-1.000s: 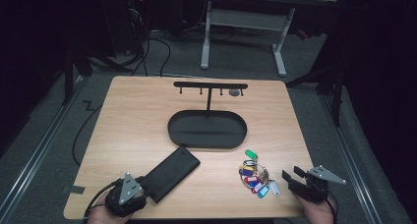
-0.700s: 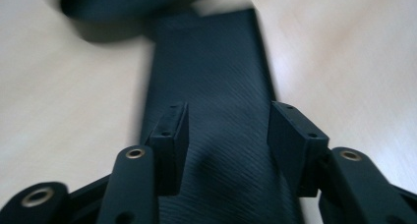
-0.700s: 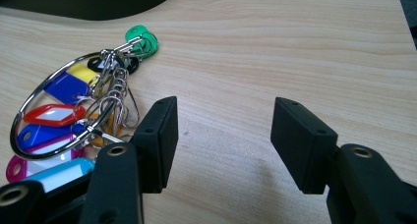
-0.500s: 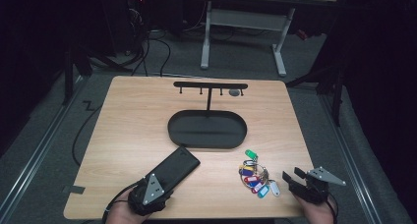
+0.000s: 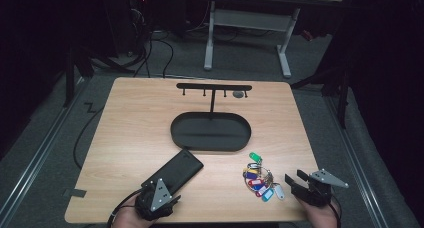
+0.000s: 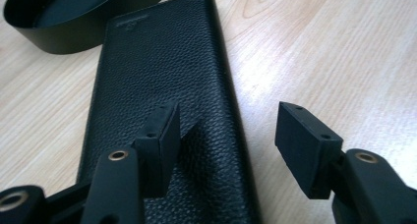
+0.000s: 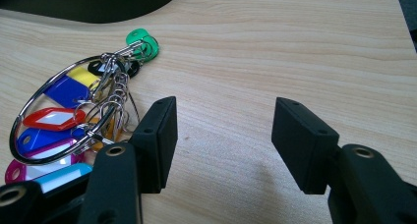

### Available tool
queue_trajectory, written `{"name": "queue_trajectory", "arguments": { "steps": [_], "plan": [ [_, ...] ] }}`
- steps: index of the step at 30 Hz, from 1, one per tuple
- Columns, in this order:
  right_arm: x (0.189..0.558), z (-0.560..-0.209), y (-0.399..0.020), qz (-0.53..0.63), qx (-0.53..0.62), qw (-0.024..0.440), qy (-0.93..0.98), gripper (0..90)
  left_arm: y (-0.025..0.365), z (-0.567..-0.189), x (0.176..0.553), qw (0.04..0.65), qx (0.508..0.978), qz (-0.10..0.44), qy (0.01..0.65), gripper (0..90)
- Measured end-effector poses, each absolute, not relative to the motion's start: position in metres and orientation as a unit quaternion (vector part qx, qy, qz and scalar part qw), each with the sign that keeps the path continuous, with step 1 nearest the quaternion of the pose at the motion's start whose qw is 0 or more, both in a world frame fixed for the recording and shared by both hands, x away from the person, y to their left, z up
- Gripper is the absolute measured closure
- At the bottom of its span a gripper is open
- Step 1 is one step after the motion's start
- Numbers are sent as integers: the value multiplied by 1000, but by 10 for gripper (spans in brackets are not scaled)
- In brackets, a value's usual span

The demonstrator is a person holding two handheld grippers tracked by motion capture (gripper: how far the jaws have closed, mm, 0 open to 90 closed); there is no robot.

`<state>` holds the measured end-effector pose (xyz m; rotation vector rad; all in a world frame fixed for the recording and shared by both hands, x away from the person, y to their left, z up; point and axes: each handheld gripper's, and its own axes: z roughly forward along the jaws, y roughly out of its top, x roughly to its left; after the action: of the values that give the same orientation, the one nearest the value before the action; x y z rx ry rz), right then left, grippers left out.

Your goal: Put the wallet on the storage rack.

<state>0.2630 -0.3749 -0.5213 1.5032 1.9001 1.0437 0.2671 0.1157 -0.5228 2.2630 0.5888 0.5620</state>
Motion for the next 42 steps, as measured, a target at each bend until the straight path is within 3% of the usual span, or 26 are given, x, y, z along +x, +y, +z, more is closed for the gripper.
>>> {"name": "queue_trajectory", "arguments": {
  "steps": [9,14,27,42],
  "plan": [
    [263,-521,-376,383,550,251,698,430,113,-530,264,324,882,284,189,476],
    [262,-521,-377,384,551,252,697,428,113,-531,263,324,881,291,184,513],
    [262,-520,-378,385,552,252,695,428,109,-528,254,319,878,317,165,749],
    [262,-521,-380,386,555,249,693,429,122,-512,252,358,861,308,190,794]
  ]
}}
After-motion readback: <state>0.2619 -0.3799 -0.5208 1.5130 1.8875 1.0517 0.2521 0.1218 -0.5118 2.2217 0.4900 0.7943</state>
